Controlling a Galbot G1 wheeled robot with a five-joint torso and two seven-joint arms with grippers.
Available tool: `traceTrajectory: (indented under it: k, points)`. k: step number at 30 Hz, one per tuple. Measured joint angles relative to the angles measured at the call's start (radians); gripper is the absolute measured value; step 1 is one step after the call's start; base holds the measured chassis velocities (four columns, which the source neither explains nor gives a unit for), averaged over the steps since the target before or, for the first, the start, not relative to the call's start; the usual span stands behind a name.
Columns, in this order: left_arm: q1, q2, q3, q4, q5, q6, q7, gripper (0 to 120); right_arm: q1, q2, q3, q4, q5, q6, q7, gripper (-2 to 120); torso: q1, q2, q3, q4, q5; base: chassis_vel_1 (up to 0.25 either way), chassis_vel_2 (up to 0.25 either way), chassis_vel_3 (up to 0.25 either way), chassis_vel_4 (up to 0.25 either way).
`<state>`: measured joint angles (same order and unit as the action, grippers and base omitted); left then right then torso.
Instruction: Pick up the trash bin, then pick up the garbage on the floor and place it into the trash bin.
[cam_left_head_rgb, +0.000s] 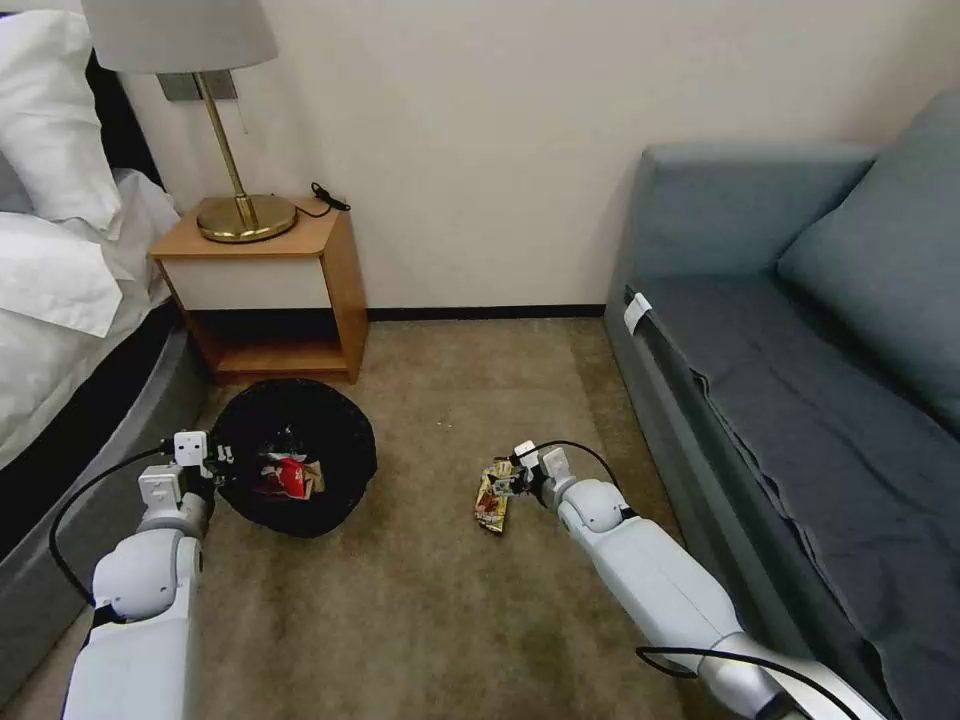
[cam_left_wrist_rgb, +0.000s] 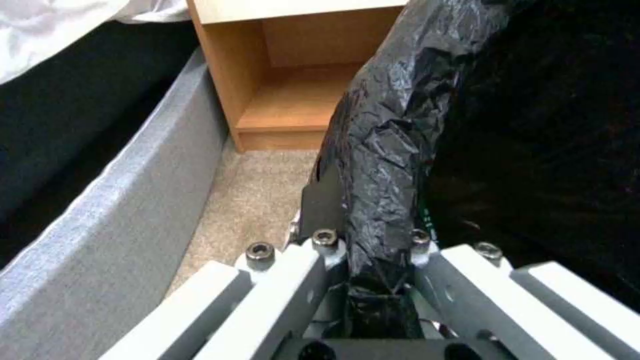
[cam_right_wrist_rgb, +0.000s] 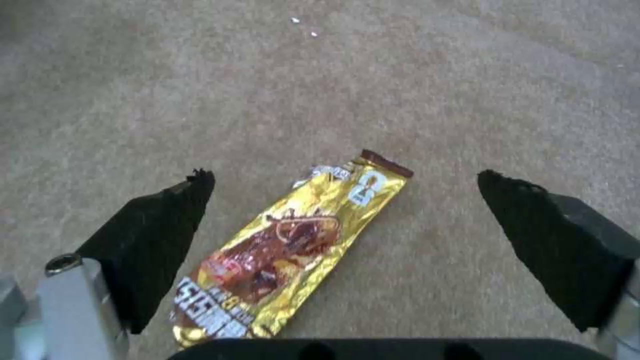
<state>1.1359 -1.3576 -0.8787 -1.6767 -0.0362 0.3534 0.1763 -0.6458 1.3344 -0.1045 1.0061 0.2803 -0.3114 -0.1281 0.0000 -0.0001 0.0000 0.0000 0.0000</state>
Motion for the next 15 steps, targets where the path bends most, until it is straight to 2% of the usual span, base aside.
traceTrajectory:
  k: [15]
  points:
    - [0.007, -0.009, -0.003, -0.005, 0.001, 0.0, 0.0, 1, -0.01, -0.002, -0.002, 0.007, -0.008, 0.0, -0.001, 100, 0.0, 0.0, 0.0, 0.0, 0.0, -0.056, 0.056, 0.055, -0.06]
